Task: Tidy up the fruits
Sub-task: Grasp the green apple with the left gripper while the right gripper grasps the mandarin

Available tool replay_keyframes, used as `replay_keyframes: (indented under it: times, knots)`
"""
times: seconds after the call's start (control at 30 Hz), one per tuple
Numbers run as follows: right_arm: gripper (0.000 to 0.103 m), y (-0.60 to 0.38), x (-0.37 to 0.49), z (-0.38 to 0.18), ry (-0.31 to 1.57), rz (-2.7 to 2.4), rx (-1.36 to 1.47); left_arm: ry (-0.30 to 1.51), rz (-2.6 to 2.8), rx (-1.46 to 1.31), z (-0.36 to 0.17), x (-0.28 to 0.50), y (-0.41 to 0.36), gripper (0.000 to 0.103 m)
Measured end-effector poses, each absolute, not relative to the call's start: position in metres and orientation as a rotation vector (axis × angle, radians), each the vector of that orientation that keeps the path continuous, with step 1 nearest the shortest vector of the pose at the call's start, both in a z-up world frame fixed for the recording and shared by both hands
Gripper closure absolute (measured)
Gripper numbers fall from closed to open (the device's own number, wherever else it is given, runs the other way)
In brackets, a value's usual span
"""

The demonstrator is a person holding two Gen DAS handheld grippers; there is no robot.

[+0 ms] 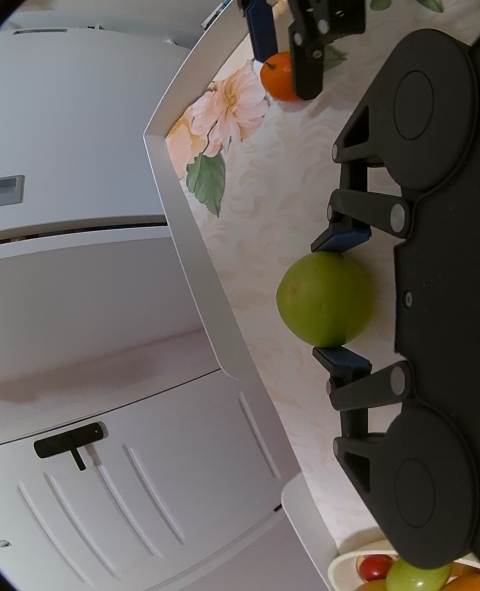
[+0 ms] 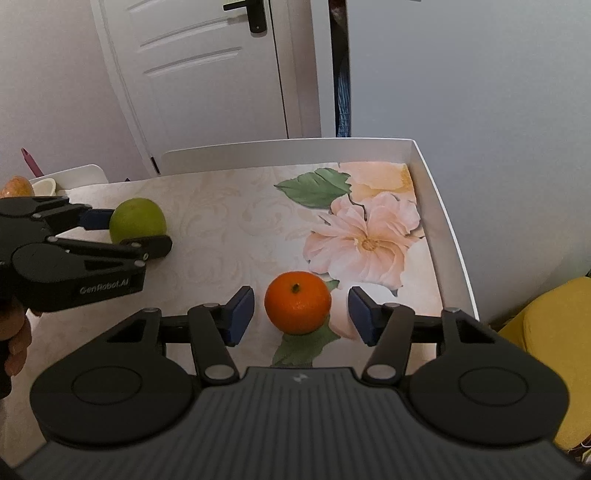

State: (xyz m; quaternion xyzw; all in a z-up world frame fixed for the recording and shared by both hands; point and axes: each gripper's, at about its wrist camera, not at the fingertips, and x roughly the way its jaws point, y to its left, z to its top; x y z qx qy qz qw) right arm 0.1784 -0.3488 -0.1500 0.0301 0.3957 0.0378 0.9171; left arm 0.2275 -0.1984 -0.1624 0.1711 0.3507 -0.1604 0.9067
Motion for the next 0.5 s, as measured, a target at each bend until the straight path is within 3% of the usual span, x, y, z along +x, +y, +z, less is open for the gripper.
replay_keyframes:
  times: [0.2, 0.3, 0.5]
  knots:
    - [0.037, -0.348, 0.181, -0.151, 0.812, 0.083, 0.046, 0.733, -0.318, 0.340, -0.161, 0.219, -0.194, 0.045]
    - [0.049, -0.348, 0.181, -0.152, 0.818, 0.105, 0.035, 0.739, -0.308, 0.330, -0.160, 0.214, -0.192, 0.045]
    - [0.049, -0.344, 0.177, -0.141, 0.803, 0.121, 0.016, 0.734, -0.284, 0.304, -0.153, 0.199, -0.184, 0.045]
